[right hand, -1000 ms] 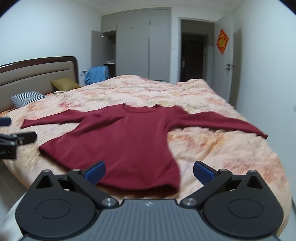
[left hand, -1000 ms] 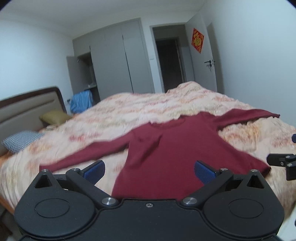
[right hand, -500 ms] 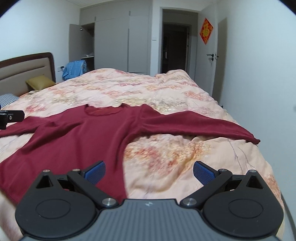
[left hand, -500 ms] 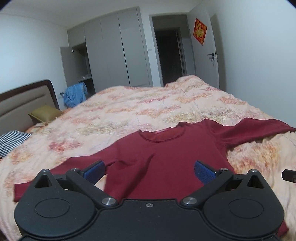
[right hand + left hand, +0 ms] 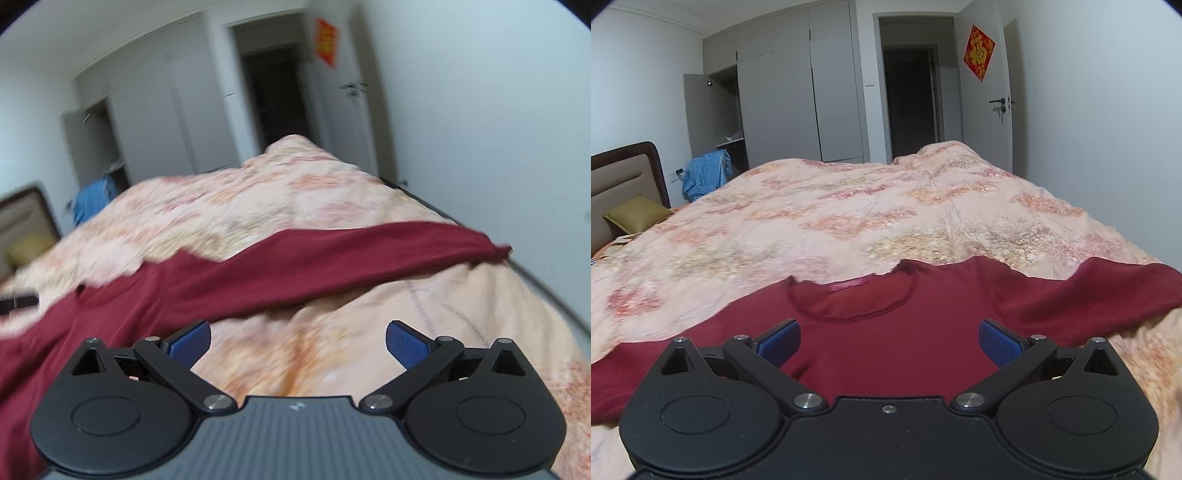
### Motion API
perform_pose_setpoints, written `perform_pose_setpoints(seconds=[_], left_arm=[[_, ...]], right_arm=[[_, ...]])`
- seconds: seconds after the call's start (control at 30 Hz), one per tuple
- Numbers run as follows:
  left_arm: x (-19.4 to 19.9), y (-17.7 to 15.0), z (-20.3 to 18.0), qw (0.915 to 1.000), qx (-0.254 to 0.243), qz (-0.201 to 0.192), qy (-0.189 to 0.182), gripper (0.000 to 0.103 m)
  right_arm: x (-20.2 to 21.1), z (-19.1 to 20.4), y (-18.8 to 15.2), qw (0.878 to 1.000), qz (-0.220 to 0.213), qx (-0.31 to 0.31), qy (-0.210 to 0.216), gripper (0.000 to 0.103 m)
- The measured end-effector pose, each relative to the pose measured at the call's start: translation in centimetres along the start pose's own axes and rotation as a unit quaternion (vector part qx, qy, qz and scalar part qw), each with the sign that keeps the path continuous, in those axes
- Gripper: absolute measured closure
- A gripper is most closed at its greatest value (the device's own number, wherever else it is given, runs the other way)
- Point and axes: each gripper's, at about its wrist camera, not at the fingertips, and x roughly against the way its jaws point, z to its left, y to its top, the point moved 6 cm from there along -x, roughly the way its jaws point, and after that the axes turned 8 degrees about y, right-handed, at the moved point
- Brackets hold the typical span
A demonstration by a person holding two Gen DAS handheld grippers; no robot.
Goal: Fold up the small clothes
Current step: 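Reach the right gripper to a dark red shirt sleeve cuff and grasp it, then lift the sleeve with the right gripper, lay it across the shirt body, release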
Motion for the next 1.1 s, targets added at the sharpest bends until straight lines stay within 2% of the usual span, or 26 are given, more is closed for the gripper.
perform_pose_setpoints(seconds=[0.1, 0.23, 0.37, 0.5, 0.57, 0.6, 0.67, 0.7, 0.73, 0.77, 0.8, 0.97, 1.03, 1.1], left_arm=[[-3.3, 0.3, -1.2, 0.9999, 0.01, 0.004, 0.005, 0.0], [-6.7, 0.1, -1.6, 0.9992, 0.035, 0.017, 0.009, 0.0], [-8.9, -1.2, -1.4, 0.997, 0.066, 0.039, 0.013, 0.0], [-10.6, -2.6, -1.2, 0.9936, 0.09, 0.068, 0.014, 0.0], [-10.9, -3.1, -1.1, 0.9922, 0.099, 0.074, 0.019, 0.0], [-11.1, -3.3, -1.1, 0.9916, 0.101, 0.078, 0.02, 0.0], [-11.4, -3.6, -1.0, 0.9905, 0.104, 0.088, 0.02, 0.0], [-11.5, -3.7, -1.0, 0.99, 0.106, 0.091, 0.02, 0.0], [-11.6, -3.7, -0.9, 0.9895, 0.108, 0.094, 0.019, 0.0], [-11.6, -3.8, -0.8, 0.9892, 0.109, 0.096, 0.018, 0.0], [-11.5, -3.8, -0.8, 0.9889, 0.111, 0.098, 0.016, 0.0], [-11.2, -3.4, -0.1, 0.9884, 0.115, 0.099, 0.008, 0.0], [-11.6, -3.6, 0.0, 0.9874, 0.109, 0.115, 0.012, 0.0], [-12.3, -3.9, 0.0, 0.9855, 0.101, 0.136, 0.012, 0.001]], right_arm=[[-1.9, -3.7, 1.5, 0.999, 0.0, -0.043, -0.017, 0.0], [-4.1, -8.8, 3.3, 0.993, -0.012, -0.095, -0.062, 0.0], [-5.5, -13.5, 4.5, 0.979, -0.047, -0.176, -0.09, 0.0], [-7.1, -17.0, 5.4, 0.963, -0.079, -0.229, -0.114, 0.002], [-8.0, -18.4, 5.7, 0.954, -0.09, -0.257, -0.125, 0.014], [-8.4, -18.9, 5.7, 0.95, -0.093, -0.267, -0.131, 0.025], [-9.2, -19.7, 5.7, 0.945, -0.093, -0.279, -0.145, 0.038], [-9.5, -19.9, 5.7, 0.944, -0.095, -0.28, -0.149, 0.051], [-9.7, -19.9, 5.7, 0.943, -0.095, -0.276, -0.157, 0.073], [-9.6, -20.1, 5.7, 0.943, -0.096, -0.273, -0.165, 0.086], [-9.4, -19.9, 5.6, 0.942, -0.102, -0.273, -0.165, 0.093], [-5.6, -19.6, 4.5, 0.933, -0.137, -0.286, -0.171, 0.097], [-4.5, -20.2, 3.4, 0.925, -0.135, -0.304, -0.184, 0.097], [-4.7, -20.7, 2.8, 0.924, -0.119, -0.314, -0.181, 0.097]])
